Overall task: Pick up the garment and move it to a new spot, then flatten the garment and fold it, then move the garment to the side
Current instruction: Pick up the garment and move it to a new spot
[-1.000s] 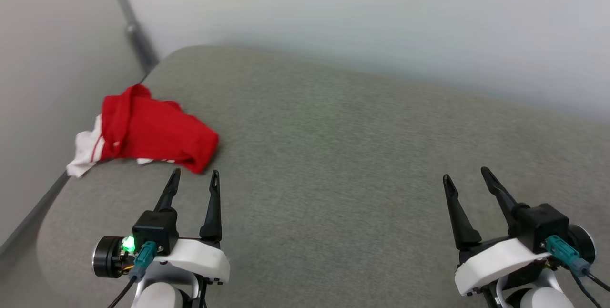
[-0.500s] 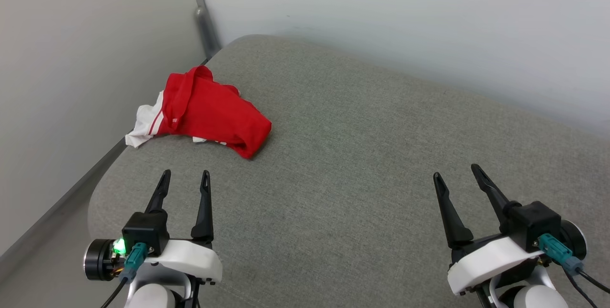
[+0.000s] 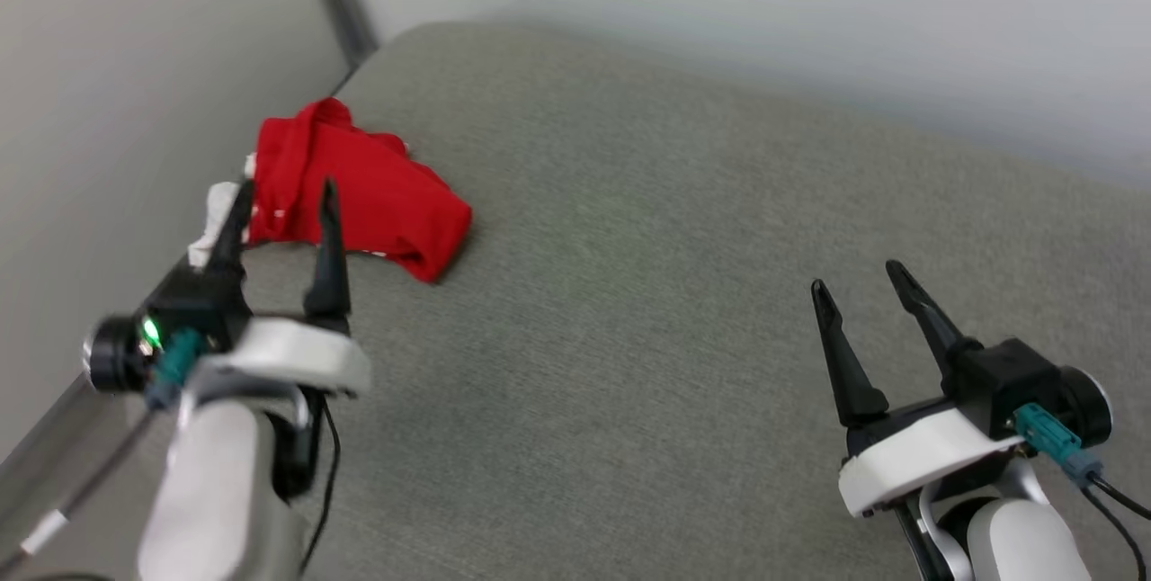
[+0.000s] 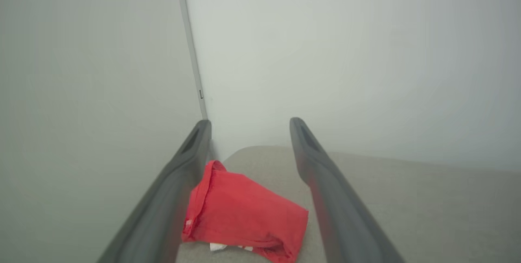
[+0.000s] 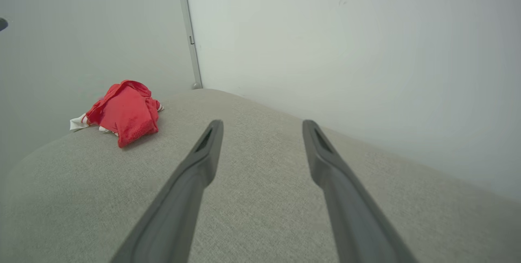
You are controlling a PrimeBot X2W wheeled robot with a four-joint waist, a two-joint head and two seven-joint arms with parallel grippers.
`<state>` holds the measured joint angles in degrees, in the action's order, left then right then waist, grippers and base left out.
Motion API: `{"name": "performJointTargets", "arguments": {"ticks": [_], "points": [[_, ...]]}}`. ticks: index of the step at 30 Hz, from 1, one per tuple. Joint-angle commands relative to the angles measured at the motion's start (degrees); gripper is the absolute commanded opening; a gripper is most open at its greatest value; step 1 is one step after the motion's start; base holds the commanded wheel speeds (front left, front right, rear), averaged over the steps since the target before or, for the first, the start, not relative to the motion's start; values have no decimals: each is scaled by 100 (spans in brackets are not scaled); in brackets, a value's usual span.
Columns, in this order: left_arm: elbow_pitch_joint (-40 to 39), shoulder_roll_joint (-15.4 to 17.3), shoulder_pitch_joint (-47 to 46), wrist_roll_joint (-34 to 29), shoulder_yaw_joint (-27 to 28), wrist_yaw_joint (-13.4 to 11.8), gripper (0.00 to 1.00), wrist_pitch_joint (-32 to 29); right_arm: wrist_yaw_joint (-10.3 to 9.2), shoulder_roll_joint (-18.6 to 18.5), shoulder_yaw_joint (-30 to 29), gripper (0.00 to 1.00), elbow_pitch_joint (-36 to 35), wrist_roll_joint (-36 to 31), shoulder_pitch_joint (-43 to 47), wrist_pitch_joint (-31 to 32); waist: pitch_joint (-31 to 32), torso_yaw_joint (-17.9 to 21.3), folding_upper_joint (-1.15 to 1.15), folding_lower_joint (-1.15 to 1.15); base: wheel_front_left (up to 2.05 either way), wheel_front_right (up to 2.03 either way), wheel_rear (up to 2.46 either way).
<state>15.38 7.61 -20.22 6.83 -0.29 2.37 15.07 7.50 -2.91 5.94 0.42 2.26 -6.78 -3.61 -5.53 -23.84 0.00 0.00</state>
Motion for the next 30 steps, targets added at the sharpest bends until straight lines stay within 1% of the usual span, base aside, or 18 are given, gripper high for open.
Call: {"name": "performJointTargets", "arguments": {"ticks": [1, 5, 6, 11, 16, 19, 21, 23, 27, 30], "points": [[100, 95, -300, 48, 76, 7, 100, -17, -3, 4, 17, 100, -49, -53, -116, 13, -328, 290, 0, 0, 0, 0, 0], [422, 402, -1141, 185, 219, 116, 100, -394, -3, 3, -3, 100, -90, -55, -366, 48, -750, 595, 0, 0, 0, 0, 0], [587, 618, -1543, 273, 272, 207, 100, -712, -2, -6, -32, 100, -114, -121, -511, 43, -979, 735, 0, 0, 0, 0, 0], [1129, 1228, -2309, 625, 343, 412, 100, -1867, -3, -36, -37, 100, -189, -209, -824, 37, -1541, 1046, 0, 0, 0, 0, 0], [1881, 1826, -2685, 1174, 353, 499, 100, -3244, -3, -86, -43, 100, -230, -253, -1063, -1, -2007, 1251, 0, 0, 0, 0, 0], [2259, 2070, -2757, 1535, 279, 506, 100, -3984, -2, -112, -29, 100, -235, -274, -1175, -9, -2228, 1316, 0, 0, 0, 0, 0], [2475, 2136, -2780, 1826, 269, 509, 100, -4394, -2, -131, -17, 100, -231, -279, -1235, -13, -2348, 1334, 0, 0, 0, 0, 0], [2647, 2179, -2828, 2029, 306, 511, 100, -4677, -2, -154, -11, 100, -254, -292, -1301, 4, -2491, 1334, 0, 0, 0, 0, 0], [2987, 2102, -2765, 2406, 387, 507, 100, -5072, -3, -181, 86, 100, -228, -299, -1402, 32, -2638, 1381, 0, 0, 0, 0, 0], [3214, 2015, -2643, 2581, 346, 507, 100, -5328, -2, -200, 139, 100, -228, -280, -1485, 35, -2688, 1411, 0, 0, 0, 0, 0]]}}
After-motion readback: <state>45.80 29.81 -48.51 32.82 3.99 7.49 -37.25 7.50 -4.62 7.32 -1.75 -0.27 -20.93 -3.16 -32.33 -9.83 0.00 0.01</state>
